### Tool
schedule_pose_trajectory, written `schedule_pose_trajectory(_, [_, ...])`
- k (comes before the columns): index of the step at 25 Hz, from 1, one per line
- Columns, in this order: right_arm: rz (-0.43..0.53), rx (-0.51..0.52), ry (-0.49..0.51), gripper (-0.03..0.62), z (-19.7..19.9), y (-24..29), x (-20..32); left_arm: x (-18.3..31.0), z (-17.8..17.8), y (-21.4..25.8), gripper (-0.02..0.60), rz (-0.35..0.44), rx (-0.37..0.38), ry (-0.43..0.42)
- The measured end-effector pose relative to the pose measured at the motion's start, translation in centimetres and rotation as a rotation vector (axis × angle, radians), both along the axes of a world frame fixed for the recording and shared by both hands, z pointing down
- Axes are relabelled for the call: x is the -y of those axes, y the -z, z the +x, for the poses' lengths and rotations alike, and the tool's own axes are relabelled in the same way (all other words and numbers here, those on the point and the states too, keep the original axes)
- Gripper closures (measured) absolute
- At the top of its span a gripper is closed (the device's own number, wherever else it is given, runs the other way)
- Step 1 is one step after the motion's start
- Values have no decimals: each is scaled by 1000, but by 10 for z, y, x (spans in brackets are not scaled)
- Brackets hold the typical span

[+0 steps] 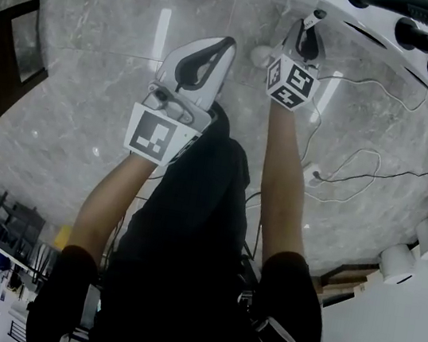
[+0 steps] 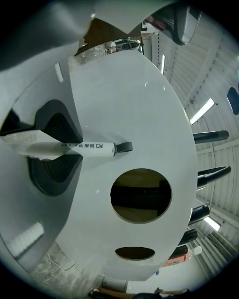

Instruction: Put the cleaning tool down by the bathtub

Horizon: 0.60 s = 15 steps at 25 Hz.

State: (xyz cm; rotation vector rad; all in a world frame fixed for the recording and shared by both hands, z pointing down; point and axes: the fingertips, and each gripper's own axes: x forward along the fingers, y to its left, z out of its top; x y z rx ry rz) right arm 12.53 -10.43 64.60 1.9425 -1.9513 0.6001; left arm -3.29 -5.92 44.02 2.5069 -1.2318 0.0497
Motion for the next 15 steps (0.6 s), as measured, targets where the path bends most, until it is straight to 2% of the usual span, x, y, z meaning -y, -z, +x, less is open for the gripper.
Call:
schedule_pose_trajectory(5, [-3,-14,3,508,0,-1,-1,1,3,-3,573,-31,14,-8])
schedule_pose_trajectory(15, [-17,-8,-6,505,-1,3,-2,-1,-2,2,574,-43,18,-2])
